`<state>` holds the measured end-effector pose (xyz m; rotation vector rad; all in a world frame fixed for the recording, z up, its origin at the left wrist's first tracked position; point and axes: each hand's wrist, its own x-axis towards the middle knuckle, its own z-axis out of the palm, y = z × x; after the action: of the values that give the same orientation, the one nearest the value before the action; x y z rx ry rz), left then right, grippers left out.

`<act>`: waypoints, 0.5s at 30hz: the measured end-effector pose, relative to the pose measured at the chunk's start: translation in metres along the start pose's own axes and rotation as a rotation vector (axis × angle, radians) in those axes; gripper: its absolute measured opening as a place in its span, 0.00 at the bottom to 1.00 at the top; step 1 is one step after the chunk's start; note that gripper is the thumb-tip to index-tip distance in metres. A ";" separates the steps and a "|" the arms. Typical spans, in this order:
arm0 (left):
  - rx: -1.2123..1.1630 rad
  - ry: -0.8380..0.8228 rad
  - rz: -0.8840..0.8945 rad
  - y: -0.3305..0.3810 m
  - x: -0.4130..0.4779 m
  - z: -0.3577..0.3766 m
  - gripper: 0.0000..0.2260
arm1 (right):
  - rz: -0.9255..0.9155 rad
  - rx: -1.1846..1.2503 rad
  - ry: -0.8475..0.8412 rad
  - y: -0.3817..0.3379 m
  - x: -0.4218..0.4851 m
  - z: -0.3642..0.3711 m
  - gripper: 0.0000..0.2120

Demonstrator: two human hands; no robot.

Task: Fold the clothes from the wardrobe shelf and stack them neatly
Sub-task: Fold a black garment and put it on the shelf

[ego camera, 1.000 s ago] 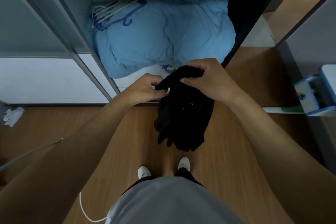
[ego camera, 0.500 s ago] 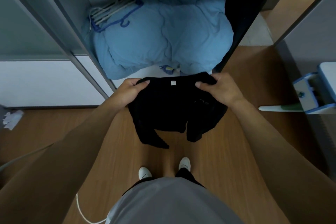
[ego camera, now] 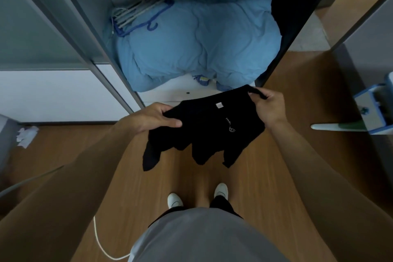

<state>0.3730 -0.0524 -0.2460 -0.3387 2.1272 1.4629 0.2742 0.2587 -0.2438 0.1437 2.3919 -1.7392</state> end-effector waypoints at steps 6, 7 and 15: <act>-0.118 0.086 0.000 0.019 0.005 0.018 0.18 | 0.070 -0.170 0.075 -0.003 -0.001 0.010 0.10; -0.110 0.085 0.004 0.025 0.005 0.021 0.19 | 0.093 -0.168 0.068 -0.004 -0.004 0.014 0.12; -0.210 0.170 0.095 0.056 0.014 0.050 0.15 | 0.272 0.139 -0.139 -0.017 -0.042 0.045 0.14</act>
<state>0.3481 0.0165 -0.2231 -0.4594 2.1499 1.7751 0.3164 0.2122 -0.2330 0.3383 2.0464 -1.7247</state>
